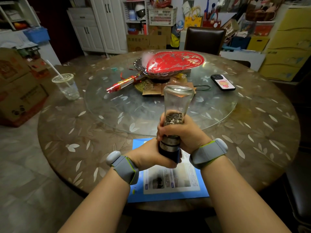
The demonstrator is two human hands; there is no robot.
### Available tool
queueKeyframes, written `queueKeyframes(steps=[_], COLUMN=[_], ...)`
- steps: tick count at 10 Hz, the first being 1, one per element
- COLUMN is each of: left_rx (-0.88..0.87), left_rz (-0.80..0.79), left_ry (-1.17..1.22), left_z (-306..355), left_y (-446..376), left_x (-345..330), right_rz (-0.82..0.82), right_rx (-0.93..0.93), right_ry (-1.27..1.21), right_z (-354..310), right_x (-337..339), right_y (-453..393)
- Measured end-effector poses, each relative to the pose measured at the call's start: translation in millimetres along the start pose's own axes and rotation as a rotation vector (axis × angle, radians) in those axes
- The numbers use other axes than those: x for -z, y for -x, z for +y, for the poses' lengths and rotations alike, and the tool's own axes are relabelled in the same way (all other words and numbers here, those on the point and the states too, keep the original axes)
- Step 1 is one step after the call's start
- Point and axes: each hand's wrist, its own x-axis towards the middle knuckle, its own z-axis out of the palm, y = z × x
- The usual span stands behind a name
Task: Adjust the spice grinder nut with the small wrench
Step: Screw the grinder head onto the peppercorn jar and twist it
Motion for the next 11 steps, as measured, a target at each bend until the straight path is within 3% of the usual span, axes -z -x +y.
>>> queueKeyframes(steps=[2, 3, 4, 6, 7, 9, 11], left_rx=[0.015, 0.037, 0.048, 0.022, 0.002, -0.075, -0.039], left_rz=[-0.423, -0.531, -0.453, 0.173, 0.346, 0.6, 0.733], left_ry=[0.159, 0.177, 0.139, -0.148, -0.148, -0.204, -0.317], left_z=[0, 6, 5, -1, -1, -13, -11], left_y=[-2, -4, -4, -10, -13, -30, -25], left_x=[6, 4, 7, 7, -1, -8, -14], right_rz=[-0.49, -0.625, -0.566, -0.042, 0.123, 0.43, 0.718], right_rx=[-0.108, -0.13, -0.156, -0.019, 0.029, 0.138, 0.172], right_ry=[-0.314, -0.361, -0.293, 0.163, 0.248, 0.365, 0.406], right_z=[-6, -7, -8, -6, -5, 10, 24], right_x=[2, 0, 0, 0, -3, -4, -12], right_y=[-3, -8, -8, -15, -17, -21, -23])
